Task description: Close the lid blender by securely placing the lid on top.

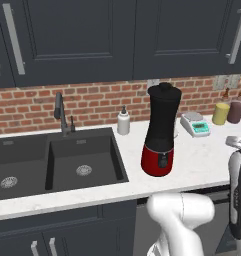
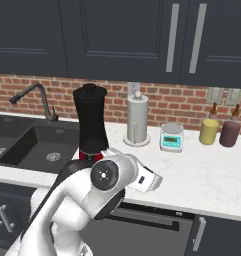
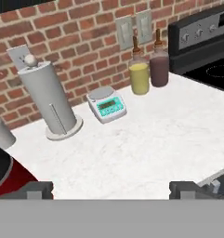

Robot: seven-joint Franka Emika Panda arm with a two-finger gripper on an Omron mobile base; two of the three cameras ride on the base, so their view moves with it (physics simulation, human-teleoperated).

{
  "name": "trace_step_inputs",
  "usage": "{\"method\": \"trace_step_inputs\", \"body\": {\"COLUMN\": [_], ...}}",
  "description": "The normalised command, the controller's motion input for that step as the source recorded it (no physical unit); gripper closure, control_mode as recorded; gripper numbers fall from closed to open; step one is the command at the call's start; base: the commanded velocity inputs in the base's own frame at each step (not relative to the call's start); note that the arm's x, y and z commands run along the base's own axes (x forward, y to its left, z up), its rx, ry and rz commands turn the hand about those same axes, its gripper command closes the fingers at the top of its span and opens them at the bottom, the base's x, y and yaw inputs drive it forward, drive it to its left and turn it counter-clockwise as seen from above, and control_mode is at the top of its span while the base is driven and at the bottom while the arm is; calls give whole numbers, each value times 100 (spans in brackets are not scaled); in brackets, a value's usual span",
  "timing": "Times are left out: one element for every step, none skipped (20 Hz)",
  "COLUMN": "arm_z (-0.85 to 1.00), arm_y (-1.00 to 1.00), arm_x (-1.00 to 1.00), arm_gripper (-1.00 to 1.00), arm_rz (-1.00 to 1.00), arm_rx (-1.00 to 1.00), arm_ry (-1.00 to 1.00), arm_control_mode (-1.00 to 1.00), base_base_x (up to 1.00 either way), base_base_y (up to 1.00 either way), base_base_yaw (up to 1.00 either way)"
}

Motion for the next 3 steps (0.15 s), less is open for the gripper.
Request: {"method": "trace_step_inputs", "body": {"arm_z": [28,84,96], "arm_y": [-100,-91,-89], "arm_x": [-100,-100,-100], "arm_gripper": [-100,-100,-100], "arm_rz": [1,1,0], "arm_rx": [12,31,35], "arm_ry": [-45,-52,-51], "arm_control_mode": [-100,-100,-100], "base_base_x": [0,0,0], "base_base_y": [0,0,0], "base_base_yaw": [0,0,0]}}
